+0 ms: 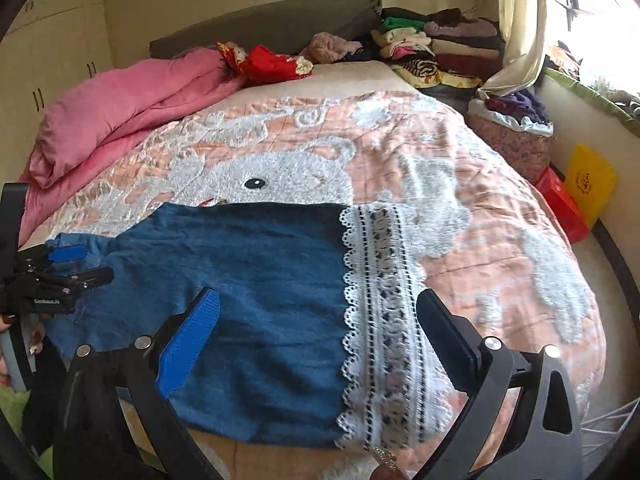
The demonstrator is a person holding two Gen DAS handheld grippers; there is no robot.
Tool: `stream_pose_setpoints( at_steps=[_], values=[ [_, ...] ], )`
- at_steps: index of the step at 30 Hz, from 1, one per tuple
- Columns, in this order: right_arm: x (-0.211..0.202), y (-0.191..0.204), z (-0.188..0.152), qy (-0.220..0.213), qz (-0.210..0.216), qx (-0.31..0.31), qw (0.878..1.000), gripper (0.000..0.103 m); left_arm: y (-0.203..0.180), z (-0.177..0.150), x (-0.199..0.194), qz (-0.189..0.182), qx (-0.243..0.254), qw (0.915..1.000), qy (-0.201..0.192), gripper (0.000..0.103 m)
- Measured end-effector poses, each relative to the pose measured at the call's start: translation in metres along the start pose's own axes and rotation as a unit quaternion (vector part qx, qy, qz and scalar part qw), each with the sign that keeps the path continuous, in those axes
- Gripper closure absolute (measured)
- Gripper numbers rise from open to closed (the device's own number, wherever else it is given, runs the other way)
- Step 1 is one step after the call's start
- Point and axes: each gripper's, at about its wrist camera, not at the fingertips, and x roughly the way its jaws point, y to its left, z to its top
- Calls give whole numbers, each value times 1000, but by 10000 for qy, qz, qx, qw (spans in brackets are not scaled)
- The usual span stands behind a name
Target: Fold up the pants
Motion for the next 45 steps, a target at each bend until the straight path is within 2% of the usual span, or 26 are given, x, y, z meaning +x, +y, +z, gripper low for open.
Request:
stream_pose_setpoints(
  at_steps=[10,23,34,40,45],
  values=[
    [-32,-17,-5,-188,-161,100,9996,5,-6,6,-34,-26,-51,9996,-266,10],
    [-64,-46,-14,-440,-317,309,9980,5,-47,24,-55,-199,300,9983,-463,10],
    [-78,-68,-25,-528,-405,481,9966,5,-86,51,-39,-286,744,9960,-394,10],
    [-60,-71,-38,-251,-231,646,9973,5,-109,67,-13,-269,1099,9932,-269,10],
    [-34,-66,-50,84,69,735,9972,5,-125,79,14,-393,1286,9909,-63,10]
  ],
)
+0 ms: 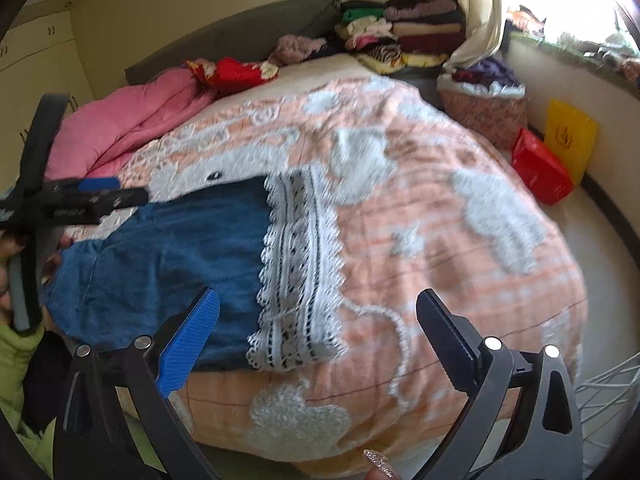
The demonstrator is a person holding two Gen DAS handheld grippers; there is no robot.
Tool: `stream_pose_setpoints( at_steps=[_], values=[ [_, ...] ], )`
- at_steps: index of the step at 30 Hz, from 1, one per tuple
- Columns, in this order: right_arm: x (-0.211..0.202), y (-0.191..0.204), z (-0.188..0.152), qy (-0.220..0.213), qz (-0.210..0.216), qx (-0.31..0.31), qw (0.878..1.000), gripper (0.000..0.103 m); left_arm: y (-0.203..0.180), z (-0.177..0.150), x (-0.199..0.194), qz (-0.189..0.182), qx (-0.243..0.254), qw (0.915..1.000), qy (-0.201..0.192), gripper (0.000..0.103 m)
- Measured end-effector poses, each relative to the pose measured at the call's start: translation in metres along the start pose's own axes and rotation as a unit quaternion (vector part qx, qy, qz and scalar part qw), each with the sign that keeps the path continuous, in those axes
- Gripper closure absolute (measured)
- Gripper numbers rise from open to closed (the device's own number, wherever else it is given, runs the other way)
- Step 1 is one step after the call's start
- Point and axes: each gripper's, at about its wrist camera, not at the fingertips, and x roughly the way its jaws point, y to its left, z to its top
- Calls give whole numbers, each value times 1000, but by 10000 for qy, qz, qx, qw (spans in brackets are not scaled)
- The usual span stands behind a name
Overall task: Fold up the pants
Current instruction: 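Move the left gripper toward the lace-trimmed leg edge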
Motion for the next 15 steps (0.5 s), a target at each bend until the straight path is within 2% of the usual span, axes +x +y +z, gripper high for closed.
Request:
stream_pose_setpoints(
  at_steps=[3,15],
  values=[
    [13,0,-6,198,123,97,9997,5,-7,7,16,-124,94,9999,62,10],
    [39,-5,-19,538,624,524,9952,5,-30,33,83,-459,470,9973,324,12]
  ],
)
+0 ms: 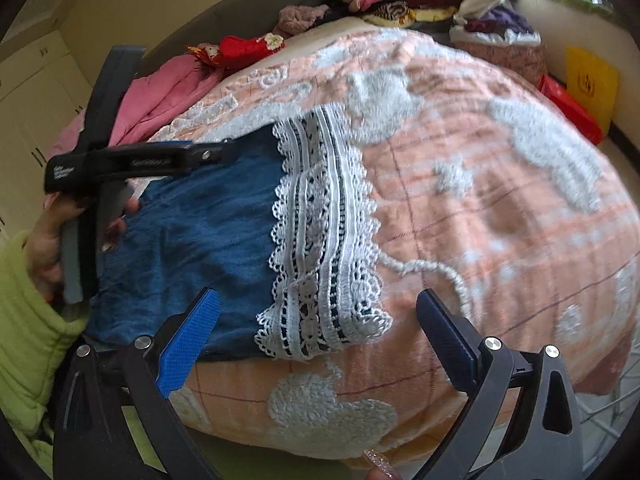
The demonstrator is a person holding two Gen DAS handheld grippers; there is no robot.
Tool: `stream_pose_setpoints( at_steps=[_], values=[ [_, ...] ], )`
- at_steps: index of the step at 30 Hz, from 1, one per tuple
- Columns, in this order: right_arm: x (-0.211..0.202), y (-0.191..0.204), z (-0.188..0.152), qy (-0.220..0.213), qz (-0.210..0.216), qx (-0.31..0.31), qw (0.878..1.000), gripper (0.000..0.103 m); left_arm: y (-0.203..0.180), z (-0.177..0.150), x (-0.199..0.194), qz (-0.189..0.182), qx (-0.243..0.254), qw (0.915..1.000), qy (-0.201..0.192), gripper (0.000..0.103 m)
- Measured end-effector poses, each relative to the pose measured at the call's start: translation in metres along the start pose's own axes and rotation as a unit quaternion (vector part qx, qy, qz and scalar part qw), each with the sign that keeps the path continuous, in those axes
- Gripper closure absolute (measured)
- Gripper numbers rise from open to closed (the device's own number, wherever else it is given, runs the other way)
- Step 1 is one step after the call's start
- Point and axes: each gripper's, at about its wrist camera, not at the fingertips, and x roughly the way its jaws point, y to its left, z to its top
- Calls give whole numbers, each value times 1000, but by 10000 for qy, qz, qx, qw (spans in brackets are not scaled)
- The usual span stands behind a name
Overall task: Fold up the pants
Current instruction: 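Move the left gripper toward the lace-trimmed leg edge, then grasp the lace-trimmed leg with the left gripper while the right gripper grasps the lace hem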
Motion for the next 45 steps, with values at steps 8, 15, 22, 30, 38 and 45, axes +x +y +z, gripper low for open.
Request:
stream_pose_setpoints(
  at_steps=[8,15,22,30,38,45],
  values=[
    [3,1,3,-80,366,121,9992,43,-3,5,32,-635,98,9978,135,38],
    [24,-5,10,2,614,178,9980,43,-6,3,29,-776,122,9969,0,46],
    [24,4,16,-1,771,-8,9970,64,-16,-1,27,-658,307,9973,42,93],
    [15,36,29,-98,1018,-415,9939,74,-12,-6,11,-790,210,9966,-131,99],
    [-4,96,47,-268,1382,-1107,9838,74,31,-19,-37,-973,-316,9926,-659,100],
    [16,156,47,-26,1647,-1655,9724,74,83,-51,-49,-761,-1001,9899,-649,97]
  ],
)
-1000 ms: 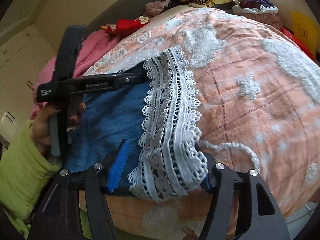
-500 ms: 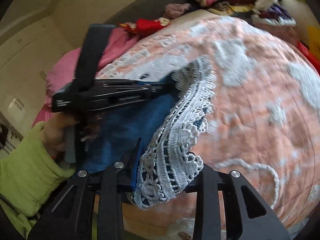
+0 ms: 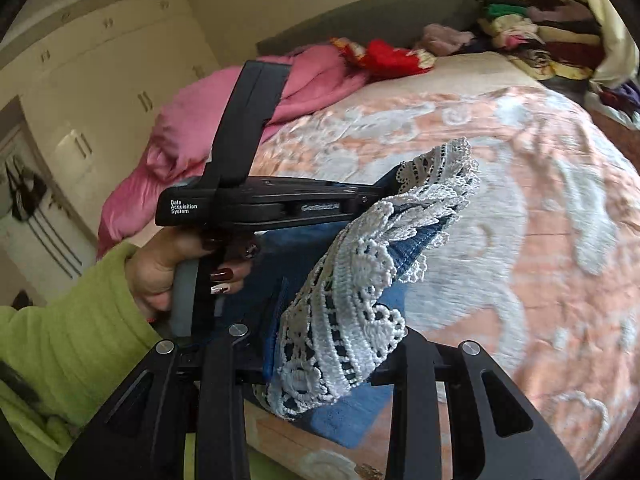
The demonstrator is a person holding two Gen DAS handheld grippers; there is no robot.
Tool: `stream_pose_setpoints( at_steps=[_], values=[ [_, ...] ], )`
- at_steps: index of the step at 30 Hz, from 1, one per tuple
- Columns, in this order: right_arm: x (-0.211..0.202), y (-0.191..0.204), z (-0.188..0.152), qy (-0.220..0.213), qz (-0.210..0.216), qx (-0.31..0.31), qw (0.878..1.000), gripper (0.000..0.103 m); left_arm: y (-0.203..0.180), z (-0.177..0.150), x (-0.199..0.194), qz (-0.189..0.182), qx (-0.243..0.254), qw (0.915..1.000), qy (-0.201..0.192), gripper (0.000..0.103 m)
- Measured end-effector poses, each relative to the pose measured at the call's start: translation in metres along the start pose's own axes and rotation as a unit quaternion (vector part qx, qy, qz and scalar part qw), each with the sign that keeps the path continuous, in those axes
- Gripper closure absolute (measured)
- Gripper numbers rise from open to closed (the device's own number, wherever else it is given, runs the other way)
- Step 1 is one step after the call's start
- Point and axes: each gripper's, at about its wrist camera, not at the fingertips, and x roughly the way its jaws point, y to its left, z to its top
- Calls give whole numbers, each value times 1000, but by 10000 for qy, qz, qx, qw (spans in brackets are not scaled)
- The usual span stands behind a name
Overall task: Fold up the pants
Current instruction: 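Grasp the lace-trimmed leg with the left gripper while the right gripper grasps the lace hem, then fold the lace-trimmed leg over onto the other leg with both grippers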
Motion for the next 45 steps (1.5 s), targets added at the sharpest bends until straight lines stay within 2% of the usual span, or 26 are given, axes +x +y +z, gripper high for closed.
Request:
stream_pose_setpoints(
  at_steps=[3,4,6,7,11,13,16,20,23,24,26,28,30,33,36,41,42,43,45],
  values=[
    [24,17,1,233,14,-207,9995,74,19,-12,-4,303,-244,9992,53,93],
    [33,26,0,316,-42,-366,9988,74,26,-15,-6,309,-366,9988,83,87],
    [38,37,-2,391,-115,-559,9976,74,50,-21,-15,231,-879,9958,125,83],
    [42,44,-4,436,-144,-696,9965,74,61,-23,-21,145,-1117,9936,76,83],
    [51,67,-10,567,-229,-1099,9921,74,104,-39,-62,229,-1772,9833,-344,83],
    [59,77,-13,643,-262,-1262,9896,74,123,-51,-85,56,-2132,9752,-592,81],
    [74,93,-20,793,-175,-1432,9864,74,138,-67,-102,96,-2335,9693,-760,78],
    [97,114,-30,1022,-178,-1765,9788,71,148,-78,-105,-303,-2683,9593,-825,73],
    [107,130,-38,1164,-50,-2003,9728,71,146,-77,-98,-278,-2635,9615,-728,71],
    [109,132,-39,1203,61,-2005,9723,69,145,-80,-98,-316,-2625,9619,-697,70],
    [106,138,-40,1223,242,-2073,9703,55,145,-82,-93,-456,-2632,9618,-605,67],
    [94,138,-37,1127,351,-2098,9706,53,143,-83,-89,-516,-2636,9618,-535,62],
    [81,129,-26,930,315,-2031,9742,51,143,-84,-85,-555,-2644,9617,-454,59],
    [63,99,-4,550,-127,-1738,9832,49,142,-87,-74,-658,-2696,9604,-259,52],
    [59,47,25,340,-644,-978,9925,49,135,-86,-65,-461,-2568,9652,-146,48],
    [68,-16,47,286,-818,34,9962,49,128,-82,-50,-177,-2495,9682,-42,48],
    [73,-26,52,305,-770,198,9964,49,126,-81,-49,-108,-2494,9683,-47,57],
    [82,-41,60,343,-702,410,9961,49,125,-80,-47,-86,-2494,9684,-45,74],
    [99,-57,69,449,-606,630,9952,49,119,-79,-44,-53,-2411,9705,-54,81]
  ],
)
